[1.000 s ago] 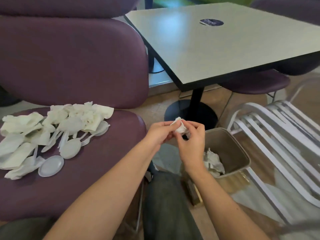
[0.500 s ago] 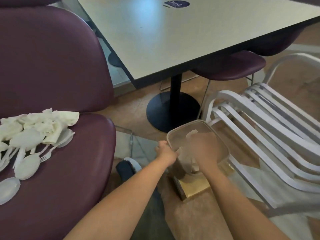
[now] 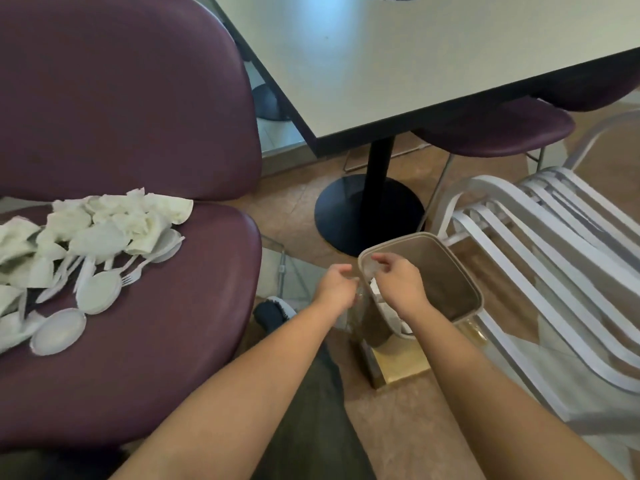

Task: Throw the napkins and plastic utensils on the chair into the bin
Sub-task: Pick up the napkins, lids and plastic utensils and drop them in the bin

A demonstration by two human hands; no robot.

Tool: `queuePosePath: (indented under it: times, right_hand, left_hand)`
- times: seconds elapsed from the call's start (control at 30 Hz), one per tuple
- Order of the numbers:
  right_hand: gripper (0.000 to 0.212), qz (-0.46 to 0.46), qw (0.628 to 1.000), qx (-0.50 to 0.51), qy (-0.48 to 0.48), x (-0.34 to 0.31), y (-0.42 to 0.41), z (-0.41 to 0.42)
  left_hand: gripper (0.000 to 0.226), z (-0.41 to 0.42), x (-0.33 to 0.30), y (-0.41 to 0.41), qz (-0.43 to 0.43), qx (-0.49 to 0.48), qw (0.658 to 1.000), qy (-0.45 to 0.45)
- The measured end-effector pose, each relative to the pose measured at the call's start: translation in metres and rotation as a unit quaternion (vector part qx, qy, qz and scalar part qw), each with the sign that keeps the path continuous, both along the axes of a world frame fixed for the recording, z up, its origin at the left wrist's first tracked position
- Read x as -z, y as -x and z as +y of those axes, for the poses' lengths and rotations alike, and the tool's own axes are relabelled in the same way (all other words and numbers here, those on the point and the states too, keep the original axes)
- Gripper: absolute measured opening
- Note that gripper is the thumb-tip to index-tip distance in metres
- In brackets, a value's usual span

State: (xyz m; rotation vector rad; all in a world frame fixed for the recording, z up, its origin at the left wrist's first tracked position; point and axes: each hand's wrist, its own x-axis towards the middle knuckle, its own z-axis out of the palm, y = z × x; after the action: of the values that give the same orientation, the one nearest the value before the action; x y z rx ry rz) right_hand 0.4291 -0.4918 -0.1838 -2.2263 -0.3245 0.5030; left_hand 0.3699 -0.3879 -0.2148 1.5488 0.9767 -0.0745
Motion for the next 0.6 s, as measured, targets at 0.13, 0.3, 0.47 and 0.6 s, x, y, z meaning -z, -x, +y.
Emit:
queuePosePath:
  times: [0.13, 0.3, 0.47, 0.6]
  right_hand:
    - [0.031, -0.061, 0.997, -0.044, -0.034, -0.022, 0.023, 0.029]
    - [0.025, -0.103, 0.987, -0.107, -0.066, -0.036, 0.067, 0.078]
    - [0.025, -0.101, 0.977, -0.172, -0.077, -0.045, 0.123, 0.133]
    - [0.023, -0.102, 0.97, -0.208, -0.069, -0.042, 0.161, 0.174]
  left_hand:
    - [0.023, 0.036, -0.033, 0.028, -0.075, -0.035, 0.995, -0.047]
    - [0.018, 0.093, -0.059, 0.088, -0.117, -0.092, 0.981, -0.127]
    - [0.02, 0.149, -0.063, 0.167, -0.087, -0.152, 0.97, -0.171]
    - [0.017, 0.182, -0.065, 0.229, -0.016, -0.167, 0.961, -0.221]
